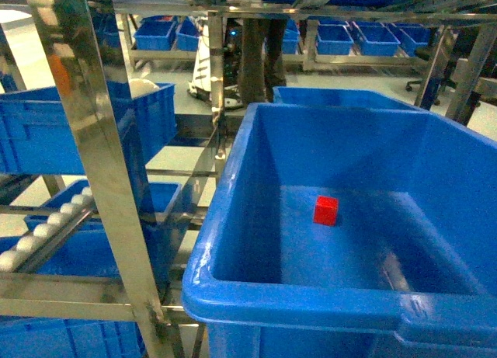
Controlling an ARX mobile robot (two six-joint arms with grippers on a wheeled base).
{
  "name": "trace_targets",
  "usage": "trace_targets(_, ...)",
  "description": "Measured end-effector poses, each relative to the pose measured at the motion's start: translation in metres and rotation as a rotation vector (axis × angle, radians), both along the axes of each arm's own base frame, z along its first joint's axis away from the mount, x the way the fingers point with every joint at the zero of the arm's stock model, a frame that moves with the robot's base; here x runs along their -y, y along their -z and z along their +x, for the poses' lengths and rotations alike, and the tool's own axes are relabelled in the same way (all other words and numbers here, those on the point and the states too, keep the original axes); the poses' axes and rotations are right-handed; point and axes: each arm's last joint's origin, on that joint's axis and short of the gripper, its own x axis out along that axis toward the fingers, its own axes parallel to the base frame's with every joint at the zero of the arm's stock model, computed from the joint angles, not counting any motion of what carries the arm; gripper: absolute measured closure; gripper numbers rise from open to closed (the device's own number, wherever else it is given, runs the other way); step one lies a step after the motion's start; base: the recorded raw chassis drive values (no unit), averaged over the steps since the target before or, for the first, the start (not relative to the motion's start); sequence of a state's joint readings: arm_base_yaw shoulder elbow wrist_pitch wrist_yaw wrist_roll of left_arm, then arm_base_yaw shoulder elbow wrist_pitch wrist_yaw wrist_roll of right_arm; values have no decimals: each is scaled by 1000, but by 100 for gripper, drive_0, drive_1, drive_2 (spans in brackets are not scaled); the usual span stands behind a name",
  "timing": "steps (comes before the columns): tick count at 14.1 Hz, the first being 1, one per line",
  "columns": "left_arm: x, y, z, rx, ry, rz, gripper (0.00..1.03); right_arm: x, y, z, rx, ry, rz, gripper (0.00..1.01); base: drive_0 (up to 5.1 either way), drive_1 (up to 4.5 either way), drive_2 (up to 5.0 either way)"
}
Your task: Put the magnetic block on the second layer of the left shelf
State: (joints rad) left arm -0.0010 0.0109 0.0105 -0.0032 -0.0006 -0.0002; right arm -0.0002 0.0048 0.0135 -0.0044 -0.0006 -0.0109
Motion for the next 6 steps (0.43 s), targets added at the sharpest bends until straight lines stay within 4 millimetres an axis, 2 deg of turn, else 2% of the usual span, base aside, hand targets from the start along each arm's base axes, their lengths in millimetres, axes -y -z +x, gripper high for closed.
trace_targets(6, 0, 0, 0, 0, 0, 0, 5, 0, 0, 0, 0, 0, 0, 3, 0, 0, 0)
